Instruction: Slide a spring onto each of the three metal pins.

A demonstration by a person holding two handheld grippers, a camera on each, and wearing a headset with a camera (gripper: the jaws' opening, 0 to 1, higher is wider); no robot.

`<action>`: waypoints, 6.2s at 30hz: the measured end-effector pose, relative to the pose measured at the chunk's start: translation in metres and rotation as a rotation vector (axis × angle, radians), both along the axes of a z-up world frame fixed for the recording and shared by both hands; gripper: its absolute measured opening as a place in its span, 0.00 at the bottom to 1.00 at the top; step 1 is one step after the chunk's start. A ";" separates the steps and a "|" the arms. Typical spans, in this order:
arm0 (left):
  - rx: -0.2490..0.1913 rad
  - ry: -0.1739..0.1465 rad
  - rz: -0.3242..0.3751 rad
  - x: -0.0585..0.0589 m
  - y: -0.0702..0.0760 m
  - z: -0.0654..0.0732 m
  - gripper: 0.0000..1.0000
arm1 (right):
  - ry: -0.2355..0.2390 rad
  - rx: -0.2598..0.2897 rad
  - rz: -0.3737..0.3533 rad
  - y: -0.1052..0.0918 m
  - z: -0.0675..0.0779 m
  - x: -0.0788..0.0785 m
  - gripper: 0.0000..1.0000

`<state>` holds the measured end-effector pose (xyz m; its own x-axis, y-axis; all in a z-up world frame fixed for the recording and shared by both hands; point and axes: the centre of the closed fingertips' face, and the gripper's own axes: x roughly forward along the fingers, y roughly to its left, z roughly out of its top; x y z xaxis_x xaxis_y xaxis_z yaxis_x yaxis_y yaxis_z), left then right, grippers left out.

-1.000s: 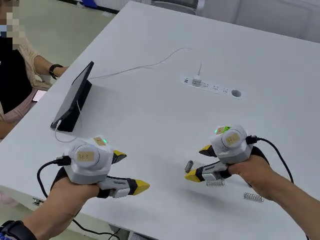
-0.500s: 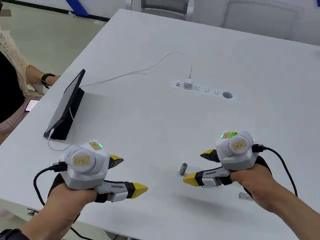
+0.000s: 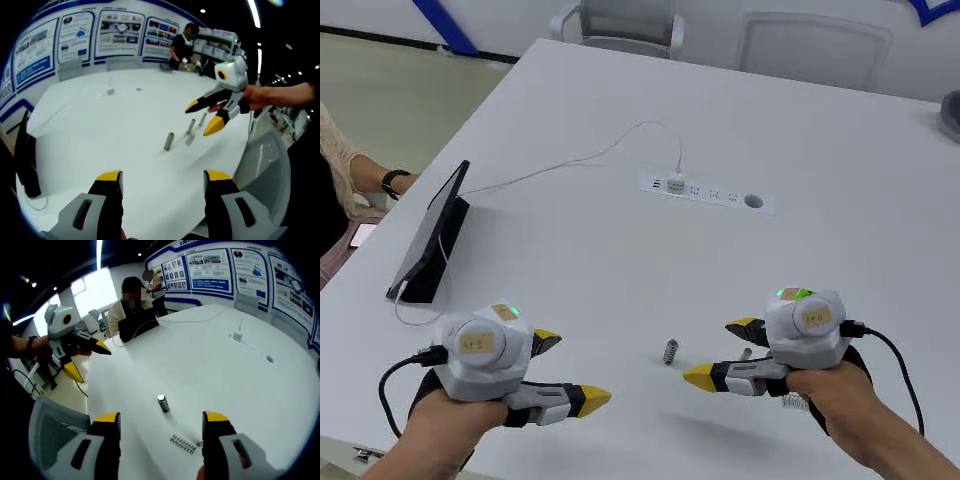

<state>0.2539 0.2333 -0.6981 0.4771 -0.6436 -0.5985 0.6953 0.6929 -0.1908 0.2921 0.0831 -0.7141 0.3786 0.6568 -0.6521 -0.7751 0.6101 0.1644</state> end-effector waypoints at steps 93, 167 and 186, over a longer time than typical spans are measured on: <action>0.125 0.089 -0.398 0.000 -0.198 -0.072 0.67 | 0.075 0.112 -0.334 -0.155 -0.013 -0.097 0.86; 0.194 0.039 -0.240 -0.010 -0.147 -0.066 0.10 | 0.129 0.212 -0.267 -0.114 -0.011 -0.097 0.79; 0.165 -0.021 -0.271 -0.020 -0.141 -0.028 0.10 | 0.155 0.283 -0.217 -0.082 -0.005 -0.092 0.70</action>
